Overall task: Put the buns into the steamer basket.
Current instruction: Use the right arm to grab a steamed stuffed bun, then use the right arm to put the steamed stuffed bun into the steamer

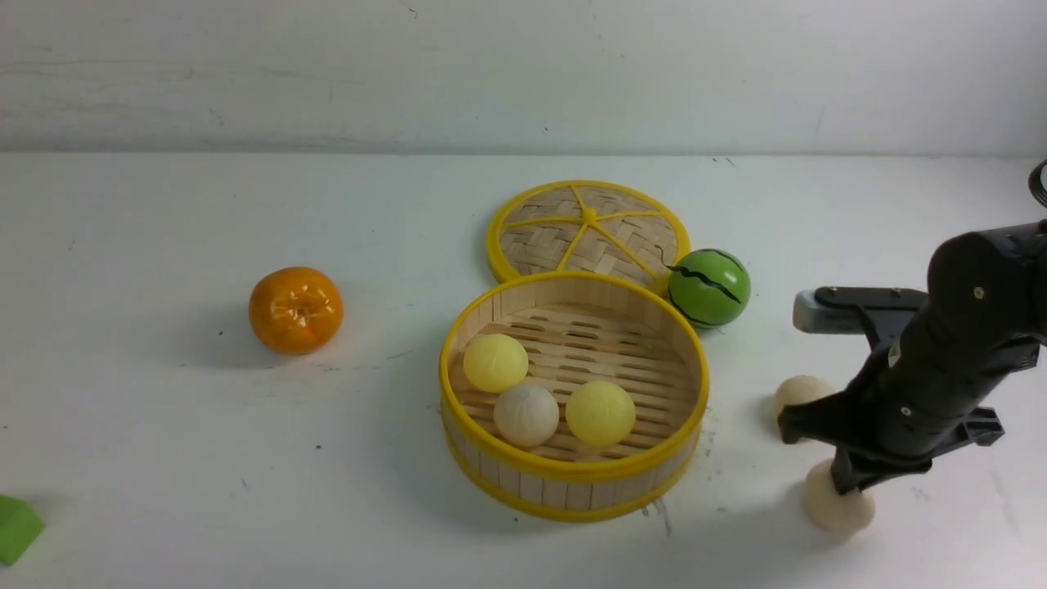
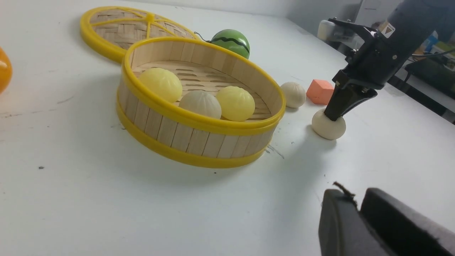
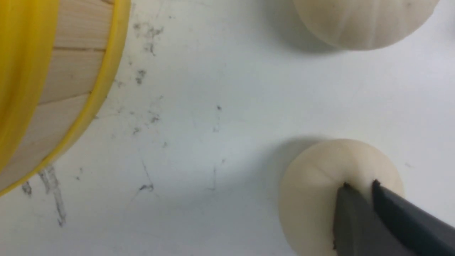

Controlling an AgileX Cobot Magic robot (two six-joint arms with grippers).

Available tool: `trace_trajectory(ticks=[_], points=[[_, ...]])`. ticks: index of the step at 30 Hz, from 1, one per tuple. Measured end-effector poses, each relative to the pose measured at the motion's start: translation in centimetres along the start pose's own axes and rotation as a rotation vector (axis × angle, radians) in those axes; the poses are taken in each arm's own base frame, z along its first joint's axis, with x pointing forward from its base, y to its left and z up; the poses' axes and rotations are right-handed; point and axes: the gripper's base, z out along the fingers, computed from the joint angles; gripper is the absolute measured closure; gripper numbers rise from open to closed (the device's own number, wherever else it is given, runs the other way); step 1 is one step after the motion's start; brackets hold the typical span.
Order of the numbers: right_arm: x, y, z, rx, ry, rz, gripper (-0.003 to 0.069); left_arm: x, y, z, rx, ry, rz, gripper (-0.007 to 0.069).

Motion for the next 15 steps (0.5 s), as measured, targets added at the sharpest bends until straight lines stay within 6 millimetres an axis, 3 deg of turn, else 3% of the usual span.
trace_trajectory(ticks=[3,7,11,15], points=[[-0.1,0.3,-1.2,-0.003,0.013,-0.013,0.0657,0.0,0.0,0.0,0.000,0.000,0.000,0.0538],[-0.9,2.8,-4.3,-0.057,-0.049,-0.077,0.0657,0.0,0.0,0.0,0.000,0.000,0.000,0.0533],[-2.9,7.9,-8.0,-0.197,-0.196,-0.180,0.0657,0.0,0.0,0.0,0.000,0.000,0.000,0.0533],[-5.2,9.6,-7.3,-0.220,-0.231,-0.197,0.0657,0.0,0.0,0.0,0.000,0.000,0.000,0.0529]])
